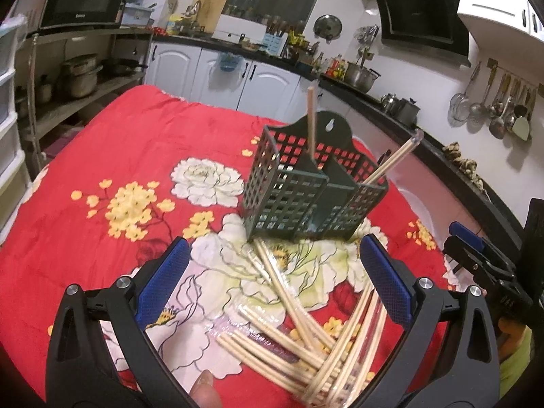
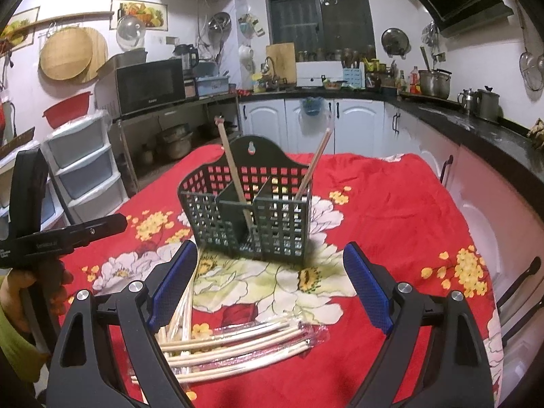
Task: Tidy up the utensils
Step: 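Move the left gripper back down to the chopstick pile, then close the left gripper on another wooden chopstick, then lift the chopstick with the left gripper and carry it over the caddy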
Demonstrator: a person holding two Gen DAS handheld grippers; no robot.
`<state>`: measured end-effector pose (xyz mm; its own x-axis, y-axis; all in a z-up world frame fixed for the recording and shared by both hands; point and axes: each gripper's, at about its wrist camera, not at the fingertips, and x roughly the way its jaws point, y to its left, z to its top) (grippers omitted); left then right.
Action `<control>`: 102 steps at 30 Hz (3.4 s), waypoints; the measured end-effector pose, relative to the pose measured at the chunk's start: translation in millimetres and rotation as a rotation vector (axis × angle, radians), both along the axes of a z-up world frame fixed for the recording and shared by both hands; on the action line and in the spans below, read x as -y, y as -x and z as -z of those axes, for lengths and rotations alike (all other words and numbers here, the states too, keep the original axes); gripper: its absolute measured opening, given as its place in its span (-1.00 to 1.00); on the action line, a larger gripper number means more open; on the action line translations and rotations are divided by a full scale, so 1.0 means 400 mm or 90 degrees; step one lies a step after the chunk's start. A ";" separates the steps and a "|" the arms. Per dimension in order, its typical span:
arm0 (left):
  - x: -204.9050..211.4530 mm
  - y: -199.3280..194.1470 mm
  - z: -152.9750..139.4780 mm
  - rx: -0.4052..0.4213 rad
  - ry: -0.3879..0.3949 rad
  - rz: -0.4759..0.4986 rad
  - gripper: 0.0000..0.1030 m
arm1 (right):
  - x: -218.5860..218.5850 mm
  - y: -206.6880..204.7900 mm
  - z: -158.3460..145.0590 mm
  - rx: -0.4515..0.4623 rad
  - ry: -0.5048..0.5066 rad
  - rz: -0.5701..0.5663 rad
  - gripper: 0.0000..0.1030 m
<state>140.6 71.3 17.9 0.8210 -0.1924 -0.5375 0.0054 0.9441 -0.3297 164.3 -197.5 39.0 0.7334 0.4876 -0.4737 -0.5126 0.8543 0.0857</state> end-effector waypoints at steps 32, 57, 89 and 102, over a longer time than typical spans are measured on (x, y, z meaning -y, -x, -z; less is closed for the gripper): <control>-0.038 0.060 0.176 -0.154 0.030 0.044 -0.17 | -0.019 -0.095 0.190 -0.169 0.089 -0.047 -0.14; -0.082 0.029 0.219 -0.172 0.074 0.037 -0.91 | -0.020 -0.198 0.228 -0.215 0.076 -0.034 -0.90; -0.032 0.025 -0.071 0.015 0.019 0.095 -1.00 | 0.004 -0.041 -0.099 0.049 0.010 -0.005 -0.96; 0.078 -0.032 -0.174 0.069 -0.015 0.155 -1.00 | 0.032 0.004 -0.165 0.110 -0.005 0.000 -0.96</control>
<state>153.4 39.9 87.3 0.8053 -0.3797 -0.4554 0.2670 0.9180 -0.2932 162.6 -210.4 105.1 0.8038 0.4906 -0.3365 -0.5200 0.8542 0.0033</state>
